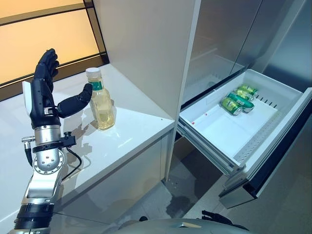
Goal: Put drinks into fridge and close the fridge
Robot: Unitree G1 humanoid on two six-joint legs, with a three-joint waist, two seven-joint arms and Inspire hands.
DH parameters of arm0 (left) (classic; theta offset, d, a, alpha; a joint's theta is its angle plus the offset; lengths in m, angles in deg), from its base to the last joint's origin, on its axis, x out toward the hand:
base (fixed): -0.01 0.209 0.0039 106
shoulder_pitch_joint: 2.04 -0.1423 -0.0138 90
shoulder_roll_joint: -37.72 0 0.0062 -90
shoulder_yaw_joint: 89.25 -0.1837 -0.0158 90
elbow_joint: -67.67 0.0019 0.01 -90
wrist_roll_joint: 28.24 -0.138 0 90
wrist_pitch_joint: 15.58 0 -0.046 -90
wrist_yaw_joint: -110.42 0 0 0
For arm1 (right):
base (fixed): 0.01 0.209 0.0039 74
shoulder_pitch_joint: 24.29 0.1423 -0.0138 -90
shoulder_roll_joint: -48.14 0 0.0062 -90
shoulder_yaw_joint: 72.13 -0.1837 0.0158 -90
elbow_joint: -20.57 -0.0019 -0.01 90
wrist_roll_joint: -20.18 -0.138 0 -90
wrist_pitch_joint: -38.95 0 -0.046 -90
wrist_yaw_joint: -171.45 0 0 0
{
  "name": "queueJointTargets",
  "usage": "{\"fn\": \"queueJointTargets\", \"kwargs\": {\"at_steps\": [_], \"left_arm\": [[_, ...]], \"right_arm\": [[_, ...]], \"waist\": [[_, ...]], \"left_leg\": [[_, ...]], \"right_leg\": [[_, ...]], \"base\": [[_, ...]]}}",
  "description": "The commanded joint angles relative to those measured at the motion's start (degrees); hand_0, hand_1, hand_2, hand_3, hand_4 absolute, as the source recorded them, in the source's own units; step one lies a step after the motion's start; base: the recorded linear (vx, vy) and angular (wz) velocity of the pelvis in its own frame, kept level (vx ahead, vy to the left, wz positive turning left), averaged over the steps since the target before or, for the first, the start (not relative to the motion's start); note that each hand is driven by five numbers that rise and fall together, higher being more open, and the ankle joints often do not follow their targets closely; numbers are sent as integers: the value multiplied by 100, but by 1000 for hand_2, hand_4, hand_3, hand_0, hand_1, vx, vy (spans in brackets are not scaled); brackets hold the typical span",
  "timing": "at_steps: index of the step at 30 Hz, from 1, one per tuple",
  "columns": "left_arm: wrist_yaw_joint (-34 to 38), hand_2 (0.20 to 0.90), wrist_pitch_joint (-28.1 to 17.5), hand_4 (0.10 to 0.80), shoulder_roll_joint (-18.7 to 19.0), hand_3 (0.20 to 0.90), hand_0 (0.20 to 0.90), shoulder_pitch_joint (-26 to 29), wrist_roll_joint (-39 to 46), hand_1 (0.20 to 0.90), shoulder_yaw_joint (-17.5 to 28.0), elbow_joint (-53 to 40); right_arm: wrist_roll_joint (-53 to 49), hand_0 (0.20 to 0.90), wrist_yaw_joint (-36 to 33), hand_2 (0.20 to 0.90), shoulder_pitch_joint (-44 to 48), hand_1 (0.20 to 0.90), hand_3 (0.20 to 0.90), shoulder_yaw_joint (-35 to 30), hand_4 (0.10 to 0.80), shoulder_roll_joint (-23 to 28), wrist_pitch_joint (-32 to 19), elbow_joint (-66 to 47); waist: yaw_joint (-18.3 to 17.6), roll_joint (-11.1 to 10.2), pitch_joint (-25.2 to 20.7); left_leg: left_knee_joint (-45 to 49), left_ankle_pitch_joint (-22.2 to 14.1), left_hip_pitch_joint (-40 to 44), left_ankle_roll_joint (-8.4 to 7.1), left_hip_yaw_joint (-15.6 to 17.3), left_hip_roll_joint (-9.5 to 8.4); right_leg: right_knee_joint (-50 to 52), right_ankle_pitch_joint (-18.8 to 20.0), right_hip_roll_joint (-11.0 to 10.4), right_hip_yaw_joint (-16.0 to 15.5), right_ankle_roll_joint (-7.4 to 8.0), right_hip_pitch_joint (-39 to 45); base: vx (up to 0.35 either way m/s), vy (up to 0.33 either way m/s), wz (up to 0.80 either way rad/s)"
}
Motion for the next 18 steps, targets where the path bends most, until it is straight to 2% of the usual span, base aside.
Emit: {"fn": "queueJointTargets", "kwargs": {"at_steps": [1, 4, 10, 18], "left_arm": [[-504, 900, -357, 800, 26, 900, 900, 557, 894, 900, 568, -393], [-810, 900, -312, 800, -100, 900, 900, 574, 1466, 900, 536, -462], [-1113, 900, -168, 800, -192, 900, 900, 624, 1880, 900, 518, -518], [-952, 900, -41, 800, -188, 900, 900, 586, 1814, 900, 575, -465]], "right_arm": [[-45, 900, 97, 900, 42, 900, 900, 93, 800, 7, 19, 8], [-29, 900, 94, 900, 33, 900, 900, 103, 800, 14, 42, -36], [5, 900, 105, 900, 31, 900, 900, 110, 800, 31, 97, -116], [19, 900, 103, 900, 23, 900, 900, 118, 800, 44, 118, -172]], "waist": [[-53, -73, -6], [-62, -72, -1], [-73, -76, 14], [-63, -71, 27]], "left_leg": [[36, -623, 48, 24, 126, -204], [36, -620, 54, 23, 125, -202], [36, -621, 57, 25, 123, -203], [36, -616, 53, 25, 110, -206]], "right_leg": [[78, -699, -68, -64, 359, 441], [80, -694, -68, -66, 359, 440], [79, -695, -67, -70, 360, 444], [73, -698, -66, -82, 361, 450]], "base": [[0, 0, 0], [0, 0, 0], [0, 0, 0], [0, 0, 0]]}}
